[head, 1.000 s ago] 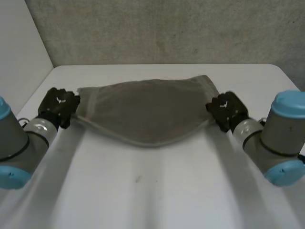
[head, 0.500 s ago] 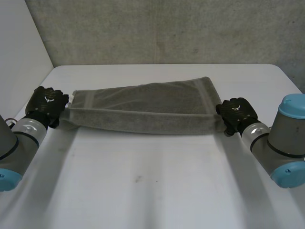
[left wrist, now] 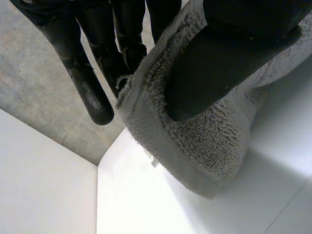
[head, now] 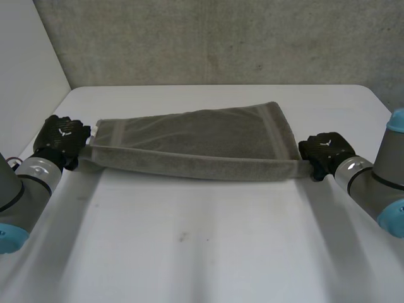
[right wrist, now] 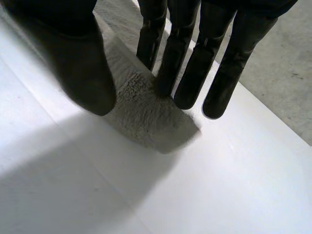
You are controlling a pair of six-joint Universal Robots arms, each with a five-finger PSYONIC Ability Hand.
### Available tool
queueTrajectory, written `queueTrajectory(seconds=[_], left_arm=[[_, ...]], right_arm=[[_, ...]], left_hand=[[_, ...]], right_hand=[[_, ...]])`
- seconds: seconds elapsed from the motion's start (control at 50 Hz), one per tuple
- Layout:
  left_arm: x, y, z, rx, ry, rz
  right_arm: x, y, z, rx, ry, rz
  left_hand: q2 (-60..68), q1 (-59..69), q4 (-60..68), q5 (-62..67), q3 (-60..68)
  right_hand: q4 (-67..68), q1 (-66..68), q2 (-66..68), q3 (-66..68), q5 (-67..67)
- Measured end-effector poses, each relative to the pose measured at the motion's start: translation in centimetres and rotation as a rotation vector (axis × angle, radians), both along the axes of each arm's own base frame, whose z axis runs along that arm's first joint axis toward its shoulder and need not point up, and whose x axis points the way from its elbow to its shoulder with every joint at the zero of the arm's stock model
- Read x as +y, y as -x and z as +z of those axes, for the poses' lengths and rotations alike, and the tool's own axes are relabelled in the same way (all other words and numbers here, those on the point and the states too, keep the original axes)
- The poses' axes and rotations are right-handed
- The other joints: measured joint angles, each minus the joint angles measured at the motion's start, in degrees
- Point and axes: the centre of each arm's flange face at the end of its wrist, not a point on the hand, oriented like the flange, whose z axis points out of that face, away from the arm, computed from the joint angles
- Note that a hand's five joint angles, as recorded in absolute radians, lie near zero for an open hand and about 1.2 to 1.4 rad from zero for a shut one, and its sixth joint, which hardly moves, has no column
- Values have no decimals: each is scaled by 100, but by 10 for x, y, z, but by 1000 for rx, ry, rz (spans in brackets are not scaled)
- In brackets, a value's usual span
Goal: Fold the towel.
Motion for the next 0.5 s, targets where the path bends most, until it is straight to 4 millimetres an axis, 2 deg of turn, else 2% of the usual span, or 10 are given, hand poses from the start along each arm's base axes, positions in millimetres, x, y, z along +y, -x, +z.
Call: queueTrajectory(seconds=[0.04,0.1,0.36,0.5], left_arm=[[0,0,0,0,-2,0],[1,0,-1,-1,-4,-1],[2,0,-3,-1,-10,-3],[3,0,-3,-1,-12,-3]], right_arm=[[-2,3,2,-4,5,-10],[-5,6,3,-7,11,-20],[-7,8,-1,-8,6,-25],[-10,6,-3,-9,9,-19]], left_hand=[[0,0,0,0,0],[0,0,0,0,0],[0,0,0,0,0],[0,0,0,0,0]], right_hand=[[-1068,-1080,-984,-1068,-1099],[-1307,-1306,-1136,-1294,-1388],[-1307,-1290,-1136,-1293,-1345],[-283,-221,-239,-256,-227]])
